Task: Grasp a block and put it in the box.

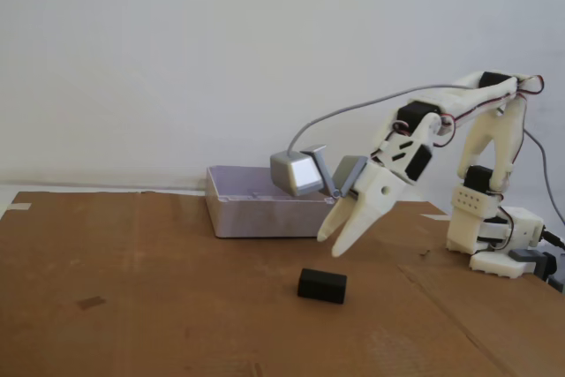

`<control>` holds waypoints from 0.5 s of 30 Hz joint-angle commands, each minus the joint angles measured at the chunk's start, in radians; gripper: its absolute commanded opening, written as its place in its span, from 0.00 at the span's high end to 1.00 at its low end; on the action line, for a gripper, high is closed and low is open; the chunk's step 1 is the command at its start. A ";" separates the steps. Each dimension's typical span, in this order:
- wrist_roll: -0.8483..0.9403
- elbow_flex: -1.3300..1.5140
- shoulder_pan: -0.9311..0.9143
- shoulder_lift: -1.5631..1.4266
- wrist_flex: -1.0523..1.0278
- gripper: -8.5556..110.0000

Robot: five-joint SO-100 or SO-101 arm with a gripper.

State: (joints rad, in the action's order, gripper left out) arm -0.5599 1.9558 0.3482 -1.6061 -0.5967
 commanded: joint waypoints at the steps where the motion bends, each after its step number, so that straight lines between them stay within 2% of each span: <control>1: 0.008 -0.048 0.015 -0.023 0.040 0.58; 15: 0.008 -0.074 0.026 0.078 0.077 0.58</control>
State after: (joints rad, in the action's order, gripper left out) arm -0.5599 1.9574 0.3697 -1.5033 -0.5630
